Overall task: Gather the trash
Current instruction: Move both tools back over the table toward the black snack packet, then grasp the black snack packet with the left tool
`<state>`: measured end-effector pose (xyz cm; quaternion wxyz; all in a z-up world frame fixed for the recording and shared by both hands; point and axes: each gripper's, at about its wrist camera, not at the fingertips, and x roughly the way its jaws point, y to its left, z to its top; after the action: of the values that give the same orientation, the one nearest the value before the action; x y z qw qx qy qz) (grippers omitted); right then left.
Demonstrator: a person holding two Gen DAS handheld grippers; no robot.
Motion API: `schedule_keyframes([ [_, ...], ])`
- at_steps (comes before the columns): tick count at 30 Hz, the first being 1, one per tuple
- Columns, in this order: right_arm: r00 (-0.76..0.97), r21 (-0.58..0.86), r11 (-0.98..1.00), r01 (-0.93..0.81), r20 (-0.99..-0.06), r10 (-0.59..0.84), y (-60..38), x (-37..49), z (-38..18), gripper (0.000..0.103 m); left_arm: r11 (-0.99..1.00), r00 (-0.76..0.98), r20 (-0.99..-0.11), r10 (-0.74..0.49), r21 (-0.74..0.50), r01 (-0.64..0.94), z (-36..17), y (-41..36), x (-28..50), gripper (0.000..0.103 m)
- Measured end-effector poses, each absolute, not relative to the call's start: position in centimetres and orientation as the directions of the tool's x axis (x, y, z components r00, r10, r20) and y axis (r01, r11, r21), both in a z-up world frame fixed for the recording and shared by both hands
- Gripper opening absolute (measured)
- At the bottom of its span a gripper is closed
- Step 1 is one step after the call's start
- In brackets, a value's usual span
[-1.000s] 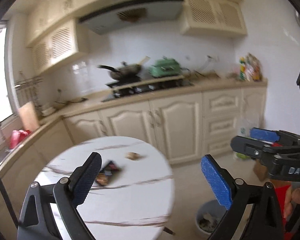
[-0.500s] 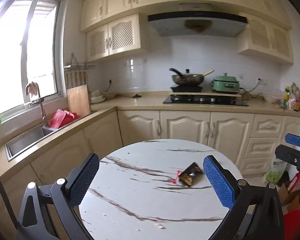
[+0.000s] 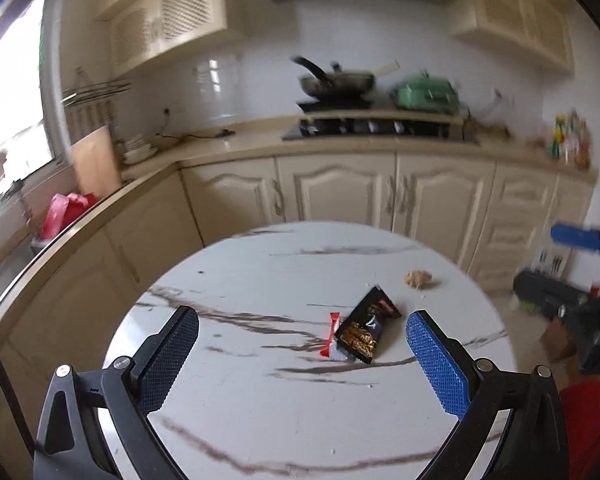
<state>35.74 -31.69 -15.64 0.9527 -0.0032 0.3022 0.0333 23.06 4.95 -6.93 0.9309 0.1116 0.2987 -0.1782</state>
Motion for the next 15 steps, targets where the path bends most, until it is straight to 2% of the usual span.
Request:
schedule_keyframes([
  [6, 0.775, 0.045, 0.998, -0.049, -0.628, 0.066, -34.5, 39.6, -18.7, 0.103, 0.878, 0.694, -0.681, -0.232, 0.161, 0.451, -10.2, -1.7, 31.2, 0.102],
  [10, 0.741, 0.060, 0.997, -0.047, -0.667, 0.075, -36.0, 42.1, -21.2, 0.103, 0.858, 0.656, -0.727, -0.204, 0.189, 0.477, -13.2, -4.7, 36.3, 0.099],
  [15, 0.708, 0.078, 0.996, -0.053, -0.700, 0.093, -37.5, 44.6, -23.8, 0.103, 0.855, 0.609, -0.771, -0.187, 0.179, 0.488, -15.8, -6.7, 39.9, 0.097],
])
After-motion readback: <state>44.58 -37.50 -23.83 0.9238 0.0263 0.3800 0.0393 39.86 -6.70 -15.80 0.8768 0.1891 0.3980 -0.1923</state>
